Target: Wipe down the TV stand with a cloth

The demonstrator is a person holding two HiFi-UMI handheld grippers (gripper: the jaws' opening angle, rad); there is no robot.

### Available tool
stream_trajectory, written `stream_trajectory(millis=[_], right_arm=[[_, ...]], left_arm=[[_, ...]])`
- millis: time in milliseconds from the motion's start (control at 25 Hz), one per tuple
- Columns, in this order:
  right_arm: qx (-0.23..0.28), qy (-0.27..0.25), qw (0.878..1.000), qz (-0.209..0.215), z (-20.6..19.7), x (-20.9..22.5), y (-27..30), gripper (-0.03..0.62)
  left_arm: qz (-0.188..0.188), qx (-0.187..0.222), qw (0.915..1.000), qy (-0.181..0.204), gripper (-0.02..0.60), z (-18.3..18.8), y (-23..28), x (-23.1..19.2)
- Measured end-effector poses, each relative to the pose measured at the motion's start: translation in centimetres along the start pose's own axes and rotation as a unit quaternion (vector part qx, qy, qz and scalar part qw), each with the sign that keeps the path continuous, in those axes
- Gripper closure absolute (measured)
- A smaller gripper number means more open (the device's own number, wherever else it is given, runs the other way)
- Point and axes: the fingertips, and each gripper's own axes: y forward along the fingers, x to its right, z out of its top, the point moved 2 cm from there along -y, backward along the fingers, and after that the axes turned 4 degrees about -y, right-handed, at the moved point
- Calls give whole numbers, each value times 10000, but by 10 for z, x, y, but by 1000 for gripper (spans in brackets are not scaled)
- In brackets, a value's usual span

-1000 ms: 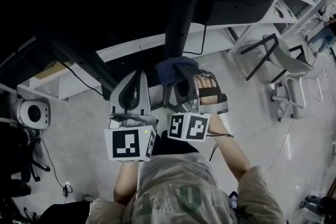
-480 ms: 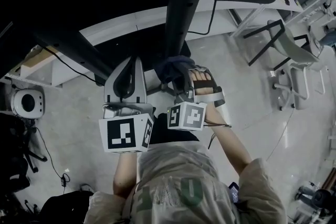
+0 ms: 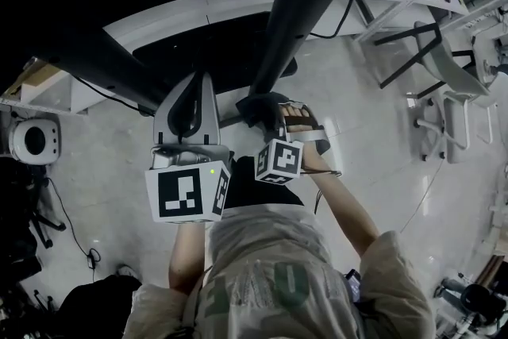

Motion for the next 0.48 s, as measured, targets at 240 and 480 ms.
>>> stream_trajectory(millis=[240, 480], right_arm=[[-55, -222, 9996, 149, -11, -23, 21, 537], [-16, -360, 9991, 210, -9, -25, 20, 537]], left_arm=[[39, -47, 10000, -43, 566, -6, 6, -6], [21, 1, 10000, -64, 566, -4, 13, -7]])
